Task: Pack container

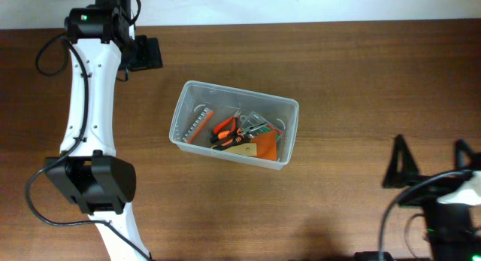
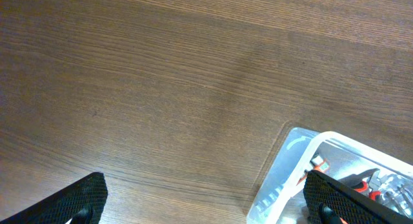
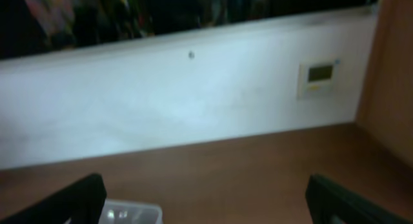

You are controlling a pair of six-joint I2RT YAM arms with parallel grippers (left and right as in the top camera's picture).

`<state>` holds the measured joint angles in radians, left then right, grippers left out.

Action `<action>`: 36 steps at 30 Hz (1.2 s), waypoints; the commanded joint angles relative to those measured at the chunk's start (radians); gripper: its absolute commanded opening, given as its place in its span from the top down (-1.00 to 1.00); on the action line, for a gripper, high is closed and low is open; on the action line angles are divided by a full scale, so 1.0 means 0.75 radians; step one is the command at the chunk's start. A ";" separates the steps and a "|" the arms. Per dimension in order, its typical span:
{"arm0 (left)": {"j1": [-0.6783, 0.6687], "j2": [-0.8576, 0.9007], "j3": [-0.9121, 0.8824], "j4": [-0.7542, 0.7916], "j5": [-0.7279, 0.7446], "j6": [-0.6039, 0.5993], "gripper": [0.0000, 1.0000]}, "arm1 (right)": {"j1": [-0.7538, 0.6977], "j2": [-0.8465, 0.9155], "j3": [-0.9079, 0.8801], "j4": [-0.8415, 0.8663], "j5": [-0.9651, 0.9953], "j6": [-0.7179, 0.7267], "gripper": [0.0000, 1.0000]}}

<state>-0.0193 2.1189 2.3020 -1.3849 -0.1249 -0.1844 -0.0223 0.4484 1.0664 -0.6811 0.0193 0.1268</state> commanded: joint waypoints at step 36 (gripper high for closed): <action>0.006 -0.010 0.025 -0.001 -0.015 -0.017 -0.99 | 0.012 -0.594 -1.397 0.963 -0.116 0.065 -0.97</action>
<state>-0.0193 2.1189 2.3020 -1.3849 -0.1253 -0.1844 -0.0223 0.0158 0.0448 0.0124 -0.0551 0.1616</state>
